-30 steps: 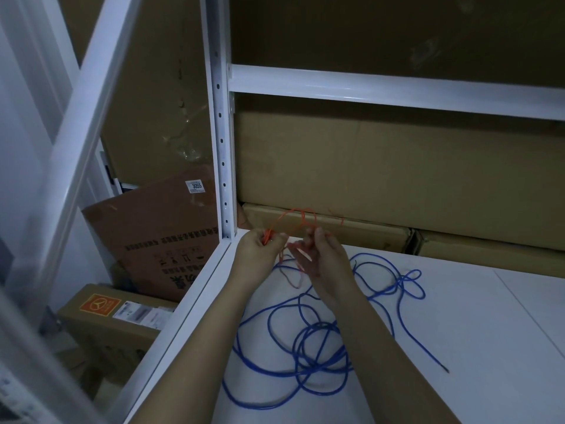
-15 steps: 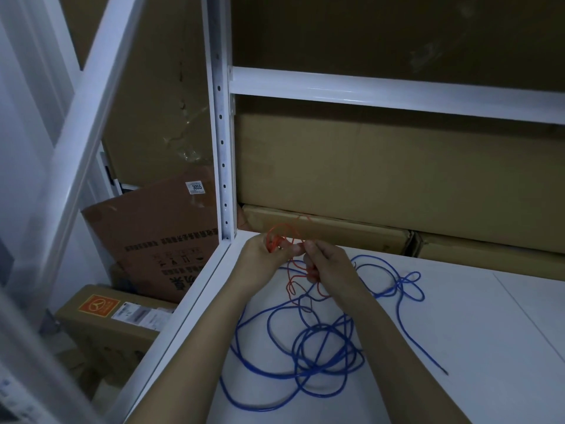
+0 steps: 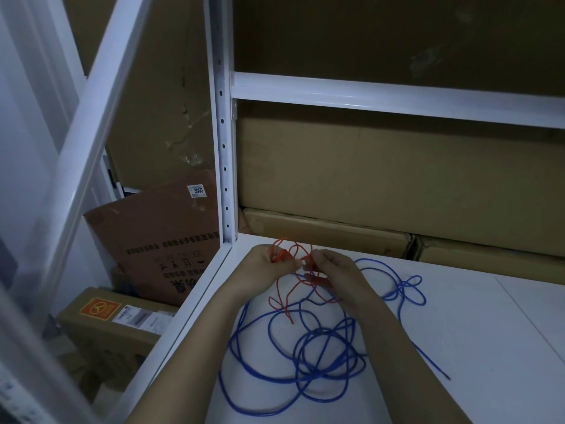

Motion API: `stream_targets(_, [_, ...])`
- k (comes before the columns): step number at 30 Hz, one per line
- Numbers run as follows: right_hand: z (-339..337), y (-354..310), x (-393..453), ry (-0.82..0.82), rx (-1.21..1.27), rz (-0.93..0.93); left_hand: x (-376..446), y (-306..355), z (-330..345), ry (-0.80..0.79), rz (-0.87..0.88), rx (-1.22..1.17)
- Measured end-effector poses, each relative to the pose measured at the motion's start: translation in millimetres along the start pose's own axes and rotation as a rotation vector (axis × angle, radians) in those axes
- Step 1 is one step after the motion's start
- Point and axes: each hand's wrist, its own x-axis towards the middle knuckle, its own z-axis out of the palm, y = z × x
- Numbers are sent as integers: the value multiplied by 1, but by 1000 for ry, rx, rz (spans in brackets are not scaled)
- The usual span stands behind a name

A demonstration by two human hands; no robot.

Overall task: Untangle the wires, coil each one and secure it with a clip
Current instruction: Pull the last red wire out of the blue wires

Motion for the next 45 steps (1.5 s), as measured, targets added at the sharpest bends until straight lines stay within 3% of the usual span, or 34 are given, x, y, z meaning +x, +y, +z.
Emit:
stream_targets(6, [4,-3,4,88,123,88,4,-5,-4,60,-21,100])
stream_targets(9, [-6,-7,7,157,417,125,4,-11,-11,204,-20,8])
stream_targets(13, [-5,-6,6,15,721,124,9,-11,-8,372,-36,-62])
stream_targets(15, [-6,-7,7,47,834,61,13,-11,-9,450,-78,-87])
stream_targets(21, [-19,-12,11,157,815,-15,21,-27,-20,573,-131,-42])
stream_targets(26, [-34,-6,15,384,753,-26,26,-39,-32,708,-158,-3])
stream_targets(30, [-62,-2,12,478,400,80,20,-60,-57,744,-207,82])
stream_targets(34, [-55,7,20,523,46,181,20,-57,-49,651,-202,150])
stream_targets(35, [-52,7,22,502,-138,159,21,-55,-44,632,-190,155])
stream_targets(37, [-46,12,23,430,-635,89,21,-49,-37,592,-148,167])
stream_targets(39, [-37,16,22,375,-955,-83,22,-45,-31,562,-98,185])
stream_targets(42, [-16,9,19,271,-935,-458,21,-34,-24,509,-28,261])
stream_targets(45, [3,0,18,-12,-956,-527,21,-28,-18,421,11,323])
